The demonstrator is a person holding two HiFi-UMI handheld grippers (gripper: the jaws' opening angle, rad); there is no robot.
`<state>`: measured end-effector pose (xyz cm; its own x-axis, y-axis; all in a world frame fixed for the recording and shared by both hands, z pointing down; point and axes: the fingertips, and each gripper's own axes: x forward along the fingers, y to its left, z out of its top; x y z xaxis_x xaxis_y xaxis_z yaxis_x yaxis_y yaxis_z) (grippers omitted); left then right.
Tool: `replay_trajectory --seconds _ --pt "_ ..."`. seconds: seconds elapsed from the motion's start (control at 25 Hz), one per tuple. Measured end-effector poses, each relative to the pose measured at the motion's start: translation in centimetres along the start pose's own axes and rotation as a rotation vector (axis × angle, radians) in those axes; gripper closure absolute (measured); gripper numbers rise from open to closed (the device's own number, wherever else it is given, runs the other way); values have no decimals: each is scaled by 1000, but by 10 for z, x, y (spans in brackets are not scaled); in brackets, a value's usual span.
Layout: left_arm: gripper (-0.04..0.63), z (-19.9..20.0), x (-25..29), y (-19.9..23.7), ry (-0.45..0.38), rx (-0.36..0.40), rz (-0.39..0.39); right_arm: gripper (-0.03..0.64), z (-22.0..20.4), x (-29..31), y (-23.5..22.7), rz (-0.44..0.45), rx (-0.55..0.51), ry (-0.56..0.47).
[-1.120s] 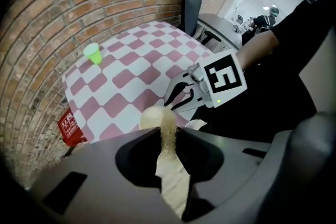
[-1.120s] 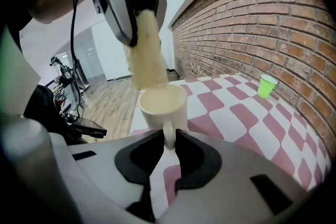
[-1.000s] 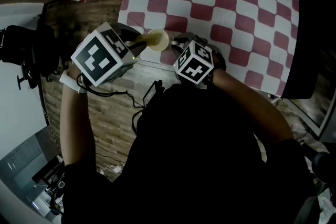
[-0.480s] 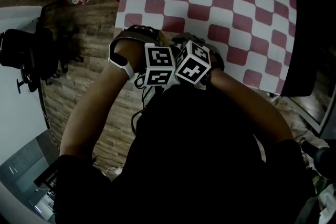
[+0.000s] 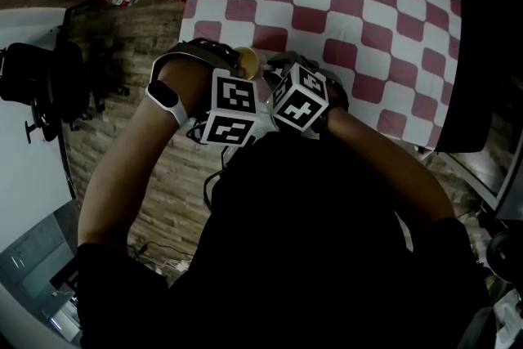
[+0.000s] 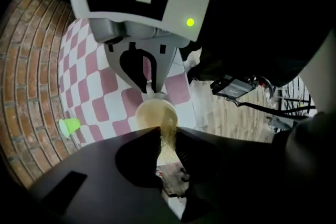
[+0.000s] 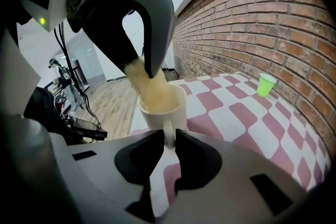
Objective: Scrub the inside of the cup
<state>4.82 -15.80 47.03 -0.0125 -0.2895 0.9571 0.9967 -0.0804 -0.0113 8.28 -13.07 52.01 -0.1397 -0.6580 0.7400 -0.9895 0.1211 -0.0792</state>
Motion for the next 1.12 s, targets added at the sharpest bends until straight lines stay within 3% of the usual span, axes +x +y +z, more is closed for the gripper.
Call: replay_trajectory --seconds 0.08,0.28,0.36,0.52,0.72,0.84,0.96,1.12 --pt "515 -7 -19 0 -48 -83 -8 534 0 -1 0 2 1 -1" --pt "515 -30 -62 26 -288 -487 51 533 0 0 1 2 5 -4" --pt "515 -36 -56 31 -324 -591 36 534 0 0 1 4 5 -1" --pt "515 -23 -16 26 -319 -684 -72 534 1 0 1 1 7 2" --pt "515 1 31 18 -206 -725 -183 534 3 0 0 -6 13 1" --pt "515 15 42 17 -232 -780 -243 534 2 0 0 -8 16 1" --pt "515 15 38 22 -361 -897 -309 534 1 0 0 -9 16 -1" --pt "515 7 -3 21 -677 -1088 -461 534 1 0 0 -8 18 1"
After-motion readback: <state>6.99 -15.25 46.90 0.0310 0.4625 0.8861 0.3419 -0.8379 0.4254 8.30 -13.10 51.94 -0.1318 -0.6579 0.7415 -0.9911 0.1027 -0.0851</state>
